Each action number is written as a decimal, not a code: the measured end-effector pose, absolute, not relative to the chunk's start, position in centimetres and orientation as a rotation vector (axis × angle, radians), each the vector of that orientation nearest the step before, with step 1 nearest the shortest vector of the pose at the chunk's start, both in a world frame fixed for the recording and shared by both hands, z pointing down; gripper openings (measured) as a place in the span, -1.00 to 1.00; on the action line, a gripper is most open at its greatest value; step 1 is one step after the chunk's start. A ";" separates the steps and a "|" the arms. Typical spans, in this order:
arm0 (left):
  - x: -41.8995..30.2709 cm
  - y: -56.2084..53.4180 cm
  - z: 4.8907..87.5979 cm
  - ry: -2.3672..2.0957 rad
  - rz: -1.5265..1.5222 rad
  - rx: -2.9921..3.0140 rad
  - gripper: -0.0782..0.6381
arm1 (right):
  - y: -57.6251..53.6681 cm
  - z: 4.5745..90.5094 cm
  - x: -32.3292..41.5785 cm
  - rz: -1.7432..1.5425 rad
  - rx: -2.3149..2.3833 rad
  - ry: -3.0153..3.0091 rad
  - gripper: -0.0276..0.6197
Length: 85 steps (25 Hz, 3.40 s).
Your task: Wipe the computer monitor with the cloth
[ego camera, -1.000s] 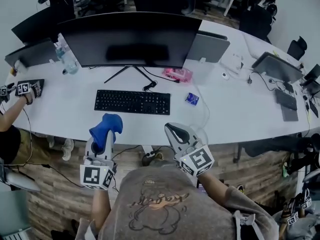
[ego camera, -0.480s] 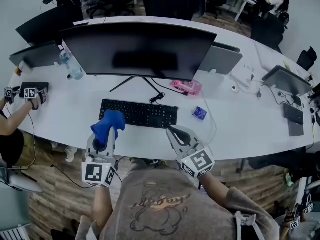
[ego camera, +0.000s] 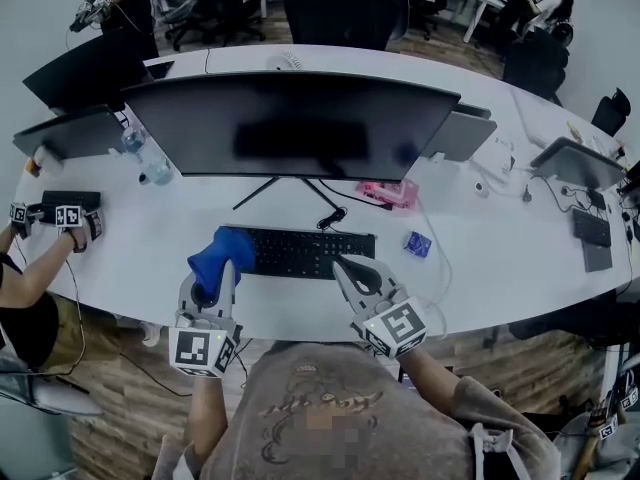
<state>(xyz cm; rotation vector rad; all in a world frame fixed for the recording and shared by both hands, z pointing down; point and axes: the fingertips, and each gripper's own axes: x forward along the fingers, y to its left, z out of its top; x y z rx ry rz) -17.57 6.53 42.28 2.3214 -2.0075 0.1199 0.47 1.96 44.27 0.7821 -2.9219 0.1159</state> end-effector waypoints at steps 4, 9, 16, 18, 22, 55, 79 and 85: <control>-20.8 5.1 43.0 -2.004 0.126 2.310 -0.65 | 0.6 44.5 -2.2 0.125 0.790 -2.922 -0.85; -24.8 2.7 43.8 -2.013 0.142 2.294 -0.65 | -1.3 45.2 -6.2 0.149 0.780 -2.928 -0.85; -29.4 -0.2 44.8 -2.010 0.147 2.283 -0.65 | -3.5 46.0 -11.3 0.161 0.754 -2.921 -0.85; -30.4 -0.9 45.2 -2.007 0.146 2.277 -0.65 | -4.1 46.1 -12.5 0.163 0.745 -2.921 -0.85; -32.2 -2.2 46.4 -1.993 0.165 2.268 -0.65 | -5.1 46.8 -14.2 0.177 0.741 -2.917 -0.85; -42.7 -11.1 59.7 -1.953 0.269 2.058 -0.65 | -10.3 54.7 -21.2 0.316 0.616 -2.781 -0.85; -44.9 -14.5 61.9 -1.942 0.335 2.070 -0.65 | -11.0 56.4 -21.7 0.350 0.583 -2.732 -0.85; -44.9 -14.7 61.0 -1.942 0.352 2.098 -0.65 | -10.9 56.5 -21.8 0.359 0.577 -2.736 -0.85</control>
